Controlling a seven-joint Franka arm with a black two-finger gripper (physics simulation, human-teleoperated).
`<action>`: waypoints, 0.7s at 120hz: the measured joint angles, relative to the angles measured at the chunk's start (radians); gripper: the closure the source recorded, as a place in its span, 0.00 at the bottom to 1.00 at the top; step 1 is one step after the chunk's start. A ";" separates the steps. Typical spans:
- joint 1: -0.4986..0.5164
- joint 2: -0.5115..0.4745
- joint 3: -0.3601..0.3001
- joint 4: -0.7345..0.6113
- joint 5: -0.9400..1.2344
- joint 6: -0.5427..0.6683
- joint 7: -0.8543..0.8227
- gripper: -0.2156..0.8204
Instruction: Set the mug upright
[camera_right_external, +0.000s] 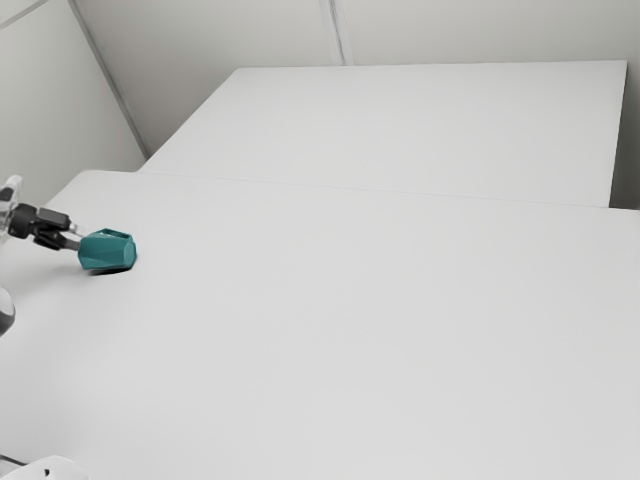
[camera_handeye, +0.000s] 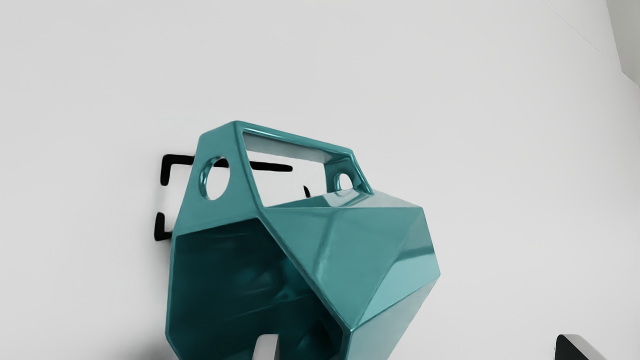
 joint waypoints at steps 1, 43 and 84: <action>0.000 0.000 0.000 -0.004 -0.002 0.000 -0.001 0.21; -0.003 0.003 -0.014 -0.047 -0.050 -0.004 -0.023 0.58; 0.003 -0.004 -0.043 -0.050 -0.068 -0.026 -0.024 0.92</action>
